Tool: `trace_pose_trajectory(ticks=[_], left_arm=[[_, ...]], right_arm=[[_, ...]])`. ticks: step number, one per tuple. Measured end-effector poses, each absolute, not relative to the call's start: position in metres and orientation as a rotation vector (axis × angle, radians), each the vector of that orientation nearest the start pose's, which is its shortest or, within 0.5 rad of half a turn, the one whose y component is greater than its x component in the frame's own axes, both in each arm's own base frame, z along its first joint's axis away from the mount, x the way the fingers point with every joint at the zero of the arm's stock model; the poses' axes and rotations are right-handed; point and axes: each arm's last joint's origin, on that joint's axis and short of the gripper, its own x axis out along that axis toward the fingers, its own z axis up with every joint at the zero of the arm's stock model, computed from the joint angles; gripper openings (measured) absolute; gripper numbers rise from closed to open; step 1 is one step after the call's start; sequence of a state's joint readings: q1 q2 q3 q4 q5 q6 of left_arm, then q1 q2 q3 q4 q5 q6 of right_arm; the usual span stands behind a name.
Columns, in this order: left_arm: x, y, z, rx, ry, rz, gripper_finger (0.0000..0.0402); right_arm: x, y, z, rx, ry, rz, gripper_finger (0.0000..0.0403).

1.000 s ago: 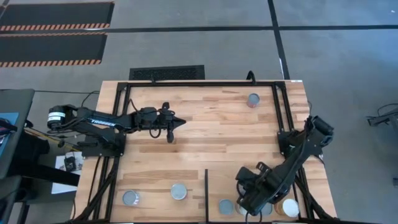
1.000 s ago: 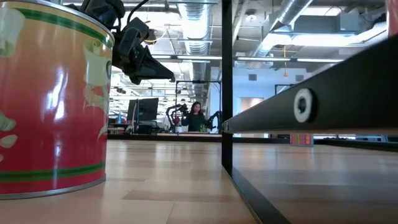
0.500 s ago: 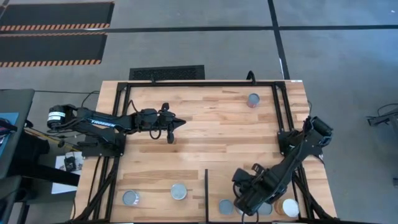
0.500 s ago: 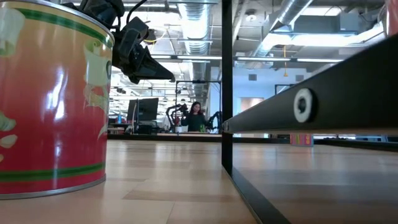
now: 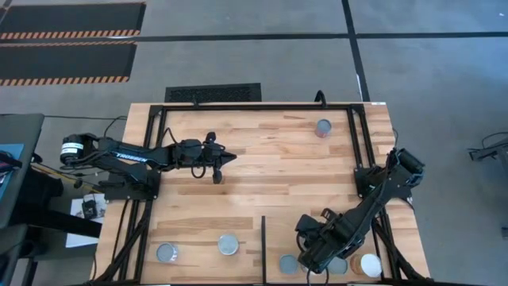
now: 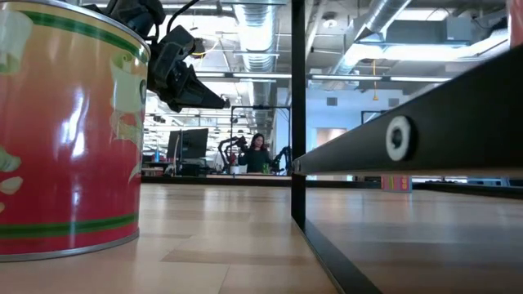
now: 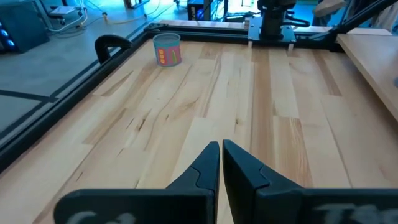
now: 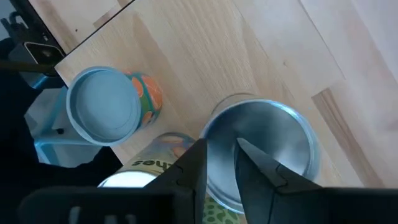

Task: Pick and place cans onto a shelf
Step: Put the canned peaches aligned with the other canned peaches on the shelf, then put the canned corns aligned with the other canned corns on the shelf

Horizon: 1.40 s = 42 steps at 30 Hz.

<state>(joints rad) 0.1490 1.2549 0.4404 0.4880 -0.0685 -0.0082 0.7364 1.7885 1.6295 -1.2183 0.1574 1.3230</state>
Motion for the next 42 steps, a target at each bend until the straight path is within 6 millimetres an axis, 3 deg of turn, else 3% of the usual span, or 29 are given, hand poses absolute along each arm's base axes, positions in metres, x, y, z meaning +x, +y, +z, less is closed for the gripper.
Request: trace_pose_trajectory(ticks=[8, 13, 17, 25, 34, 38, 42], left_arm=[[0.239, 0.035, 0.186, -0.026, 0.334, 0.177, 0.0009], [0.237, 0.019, 0.19, 0.0, 0.327, 0.048, 0.0009], [0.232, 0.001, 0.198, 0.001, 0.315, -0.027, 0.0009], [0.207, -0.046, 0.211, 0.053, 0.345, -0.173, 0.0001], [0.185, -0.094, 0.209, 0.099, 0.376, -0.282, 0.0001], [0.177, -0.11, 0.208, 0.111, 0.416, -0.32, 0.0013], [0.177, -0.131, 0.214, 0.135, 0.428, -0.397, 0.0053]], right_arm=[[0.256, 0.226, 0.295, 0.445, 1.287, -0.313, 0.0082], [0.261, 0.221, 0.298, 0.282, 1.258, -0.193, 0.0016], [0.274, 0.212, 0.303, 0.157, 1.183, -0.061, 0.0011], [0.3, 0.174, 0.29, 0.025, 1.029, 0.136, 0.0004], [0.293, 0.119, 0.266, 0.075, 0.681, 0.172, 0.0003], [0.291, 0.1, 0.257, 0.104, 0.621, 0.144, 0.0003], [0.293, 0.09, 0.254, 0.102, 0.631, 0.128, 0.0003]])
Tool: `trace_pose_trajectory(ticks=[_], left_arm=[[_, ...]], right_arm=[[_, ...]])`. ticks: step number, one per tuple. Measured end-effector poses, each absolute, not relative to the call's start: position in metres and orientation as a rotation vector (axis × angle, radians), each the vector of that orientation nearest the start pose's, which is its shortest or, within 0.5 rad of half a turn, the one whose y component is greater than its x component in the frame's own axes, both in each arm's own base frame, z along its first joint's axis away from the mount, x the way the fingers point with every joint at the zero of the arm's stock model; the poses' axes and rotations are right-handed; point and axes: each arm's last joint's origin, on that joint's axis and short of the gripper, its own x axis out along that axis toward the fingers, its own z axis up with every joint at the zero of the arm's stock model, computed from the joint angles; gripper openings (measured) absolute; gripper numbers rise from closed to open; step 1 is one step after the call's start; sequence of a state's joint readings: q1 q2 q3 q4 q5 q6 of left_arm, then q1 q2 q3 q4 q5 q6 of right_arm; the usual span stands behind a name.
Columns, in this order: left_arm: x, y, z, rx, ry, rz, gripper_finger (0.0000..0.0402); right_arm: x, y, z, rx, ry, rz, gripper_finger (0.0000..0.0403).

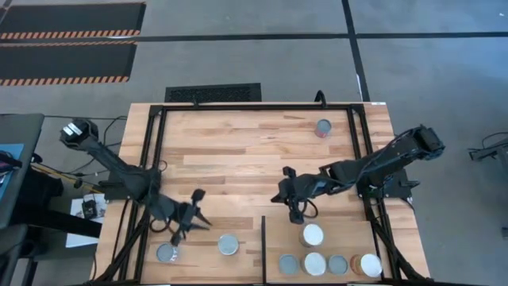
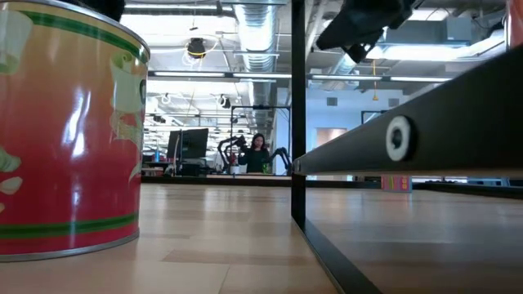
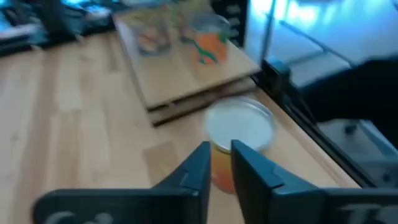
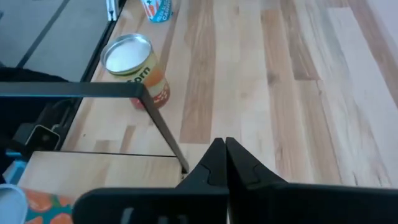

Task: Pick and place cans onto a shelf
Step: Put the canned corns aligned with the other canned corns on the shelf

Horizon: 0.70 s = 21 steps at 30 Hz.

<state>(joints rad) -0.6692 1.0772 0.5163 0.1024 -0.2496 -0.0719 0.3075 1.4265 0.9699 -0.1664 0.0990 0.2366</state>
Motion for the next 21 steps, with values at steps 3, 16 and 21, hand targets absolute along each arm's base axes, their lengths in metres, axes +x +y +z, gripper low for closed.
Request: trace_pose_trajectory(ticks=[3, 16, 21], left_arm=[[0.184, -0.149, 0.216, 0.183, 0.47, -0.438, 0.0092], [0.23, -0.206, 0.211, 0.415, 0.666, -0.504, 0.0161], [0.244, -0.219, 0.196, 0.462, 0.74, -0.489, 0.0146]], right_arm=[[0.297, 0.087, 0.252, 0.087, 0.625, 0.13, 0.0003], [0.3, 0.084, 0.254, 0.064, 0.598, 0.148, 0.0003], [0.3, 0.084, 0.254, 0.061, 0.599, 0.15, 0.0005]])
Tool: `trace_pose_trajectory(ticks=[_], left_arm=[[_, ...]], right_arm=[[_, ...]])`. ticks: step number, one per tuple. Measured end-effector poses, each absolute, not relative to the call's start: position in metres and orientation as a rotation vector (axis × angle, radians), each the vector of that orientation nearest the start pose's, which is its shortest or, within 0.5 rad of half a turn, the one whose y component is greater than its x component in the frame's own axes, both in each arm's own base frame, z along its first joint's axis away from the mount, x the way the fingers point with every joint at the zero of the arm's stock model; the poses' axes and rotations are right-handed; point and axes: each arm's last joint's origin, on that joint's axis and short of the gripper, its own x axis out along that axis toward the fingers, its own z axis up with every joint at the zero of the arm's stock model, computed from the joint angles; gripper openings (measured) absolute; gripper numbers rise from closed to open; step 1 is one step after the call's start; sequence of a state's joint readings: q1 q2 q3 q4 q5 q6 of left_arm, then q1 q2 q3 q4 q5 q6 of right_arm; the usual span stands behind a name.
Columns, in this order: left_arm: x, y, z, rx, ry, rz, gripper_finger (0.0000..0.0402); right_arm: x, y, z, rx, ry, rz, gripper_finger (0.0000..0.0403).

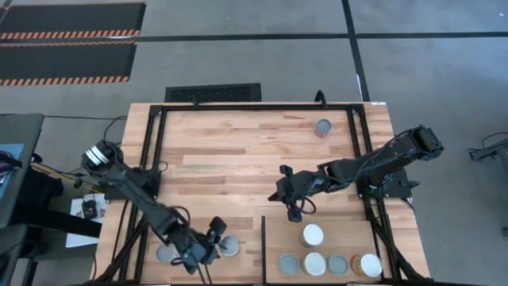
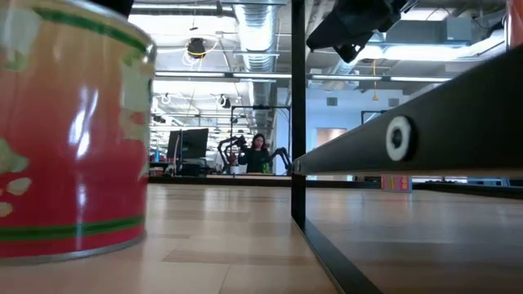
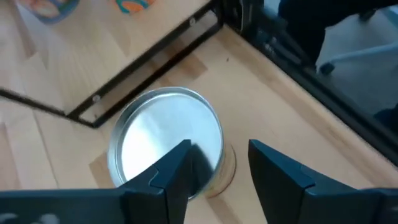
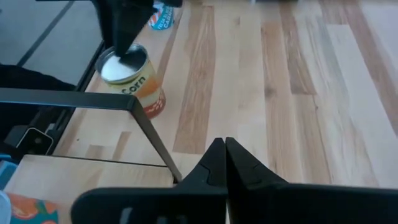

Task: Pick and place cans onto a shelf
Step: Put the canned corns aligned with the other canned corns on the shelf

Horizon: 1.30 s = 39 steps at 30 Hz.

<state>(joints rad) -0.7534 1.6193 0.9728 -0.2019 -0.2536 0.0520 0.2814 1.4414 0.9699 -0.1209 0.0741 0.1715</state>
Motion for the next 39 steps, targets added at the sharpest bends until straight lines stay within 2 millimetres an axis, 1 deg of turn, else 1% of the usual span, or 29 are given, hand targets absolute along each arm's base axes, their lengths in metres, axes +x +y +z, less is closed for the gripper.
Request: trace_pose_trajectory(ticks=[4, 9, 10, 13, 15, 18, 21, 24, 27, 32, 36, 39], left_arm=[[0.251, -0.225, 0.194, 0.473, 0.75, -0.475, 0.0109], [0.252, -0.225, 0.195, 0.491, 0.752, -0.464, 0.0026], [0.252, -0.224, 0.195, 0.491, 0.755, -0.46, 0.0014], [0.252, -0.218, 0.197, 0.493, 0.773, -0.405, 0.0008], [0.252, -0.209, 0.201, 0.483, 0.803, -0.359, 0.0003], [0.253, -0.19, 0.209, 0.455, 0.841, -0.282, 0.0002], [0.26, -0.168, 0.221, 0.395, 0.821, -0.211, 0.0], [0.268, -0.142, 0.221, 0.359, 0.83, -0.135, 0.0], [0.277, -0.114, 0.217, 0.33, 0.822, -0.083, 0.0], [0.297, -0.071, 0.21, 0.216, 0.716, -0.113, 0.0], [0.309, -0.039, 0.217, 0.198, 0.609, -0.052, 0.0], [0.315, -0.023, 0.223, 0.168, 0.536, -0.052, 0.0]], right_arm=[[0.299, 0.087, 0.253, 0.059, 0.6, 0.159, 0.0004], [0.298, 0.092, 0.254, 0.057, 0.596, 0.17, 0.0005], [0.298, 0.093, 0.254, 0.057, 0.596, 0.171, 0.0005], [0.297, 0.095, 0.254, 0.06, 0.595, 0.171, 0.0004], [0.297, 0.097, 0.254, 0.061, 0.589, 0.176, 0.0004], [0.297, 0.1, 0.256, 0.057, 0.57, 0.171, 0.0005], [0.296, 0.102, 0.256, 0.055, 0.57, 0.176, 0.0006], [0.296, 0.102, 0.256, 0.054, 0.571, 0.175, 0.0003], [0.291, 0.1, 0.26, 0.052, 0.573, 0.17, 0.0004], [0.273, 0.091, 0.273, 0.019, 0.61, 0.093, 0.0003], [0.255, 0.082, 0.284, -0.006, 0.628, 0.035, 0.0004], [0.245, 0.075, 0.291, -0.013, 0.633, 0.001, 0.0004]])
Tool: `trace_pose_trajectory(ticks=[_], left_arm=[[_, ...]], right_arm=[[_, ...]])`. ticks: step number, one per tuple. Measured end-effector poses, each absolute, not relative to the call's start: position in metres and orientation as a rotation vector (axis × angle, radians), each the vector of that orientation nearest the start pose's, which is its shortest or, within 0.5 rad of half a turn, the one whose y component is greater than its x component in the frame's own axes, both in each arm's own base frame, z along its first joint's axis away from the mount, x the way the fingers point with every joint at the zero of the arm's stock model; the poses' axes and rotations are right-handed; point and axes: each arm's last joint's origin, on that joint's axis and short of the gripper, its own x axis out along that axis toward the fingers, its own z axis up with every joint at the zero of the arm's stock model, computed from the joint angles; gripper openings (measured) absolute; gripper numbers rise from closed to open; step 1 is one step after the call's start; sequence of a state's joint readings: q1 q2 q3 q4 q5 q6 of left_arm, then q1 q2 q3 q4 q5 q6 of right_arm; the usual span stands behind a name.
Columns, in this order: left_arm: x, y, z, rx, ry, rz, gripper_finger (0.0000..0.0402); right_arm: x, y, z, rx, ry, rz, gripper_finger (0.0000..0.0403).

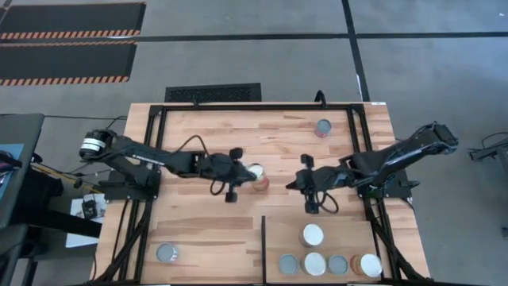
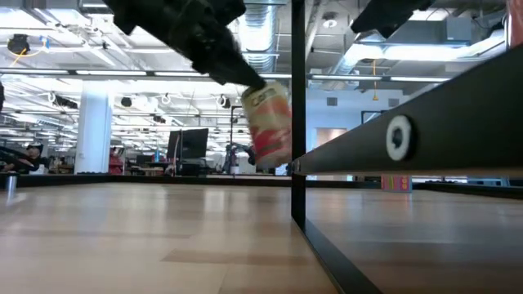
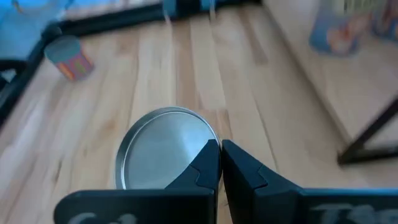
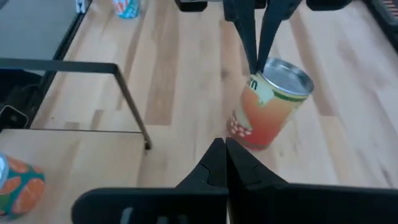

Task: Pick and place cans onto a shelf
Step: Put the canned corns aligned with the other canned corns on the shelf

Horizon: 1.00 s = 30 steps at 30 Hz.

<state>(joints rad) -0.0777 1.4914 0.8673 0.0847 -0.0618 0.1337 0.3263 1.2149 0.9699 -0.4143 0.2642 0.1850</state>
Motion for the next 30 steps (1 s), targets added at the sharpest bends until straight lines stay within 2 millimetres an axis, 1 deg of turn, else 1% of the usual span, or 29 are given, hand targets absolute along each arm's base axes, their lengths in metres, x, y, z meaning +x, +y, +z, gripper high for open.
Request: trace_pose_trajectory(ticks=[2, 4, 6, 8, 10, 12, 14, 17, 19, 20, 22, 24, 26, 30], left_arm=[[0.322, -0.016, 0.222, 0.152, 0.487, -0.056, 0.0], [0.326, -0.011, 0.217, 0.142, 0.486, -0.06, 0.0], [0.338, -0.009, 0.213, 0.136, 0.474, -0.063, 0.0], [0.347, -0.008, 0.206, 0.139, 0.503, -0.053, 0.0], [0.359, -0.008, 0.202, 0.147, 0.511, -0.035, 0.0], [0.369, -0.008, 0.201, 0.149, 0.515, -0.03, 0.0], [0.377, -0.007, 0.2, 0.152, 0.521, -0.029, 0.0], [0.385, -0.004, 0.2, 0.152, 0.535, -0.027, 0.0], [0.386, -0.003, 0.198, 0.141, 0.586, -0.035, 0.0], [0.39, -0.003, 0.199, 0.139, 0.577, -0.037, 0.0], [0.39, -0.003, 0.199, 0.14, 0.599, -0.043, 0.0], [0.393, -0.005, 0.196, 0.13, 0.603, -0.048, 0.0], [0.391, -0.007, 0.193, 0.119, 0.635, -0.05, 0.0], [0.391, -0.01, 0.194, 0.118, 0.631, -0.056, 0.0]], right_arm=[[0.24, 0.069, 0.294, -0.02, 0.641, -0.014, 0.0003], [0.236, 0.061, 0.296, -0.024, 0.653, -0.035, 0.0003], [0.234, 0.055, 0.298, -0.025, 0.658, -0.056, 0.0004], [0.23, 0.049, 0.298, -0.035, 0.68, -0.068, 0.0004], [0.23, 0.045, 0.3, -0.035, 0.653, -0.07, 0.0003], [0.226, 0.042, 0.295, -0.038, 0.67, -0.062, 0.0003], [0.223, 0.041, 0.292, -0.027, 0.645, -0.054, 0.0006], [0.218, 0.039, 0.281, -0.012, 0.62, -0.033, 0.0005], [0.216, 0.039, 0.271, 0.007, 0.593, -0.007, 0.0003], [0.215, 0.039, 0.267, 0.016, 0.578, 0.004, 0.0003], [0.213, 0.039, 0.26, 0.025, 0.576, 0.006, 0.0004], [0.214, 0.039, 0.257, 0.031, 0.556, 0.007, 0.0007], [0.215, 0.039, 0.253, 0.028, 0.566, 0.006, 0.0007], [0.219, 0.04, 0.25, 0.024, 0.572, 0.006, 0.0003]])
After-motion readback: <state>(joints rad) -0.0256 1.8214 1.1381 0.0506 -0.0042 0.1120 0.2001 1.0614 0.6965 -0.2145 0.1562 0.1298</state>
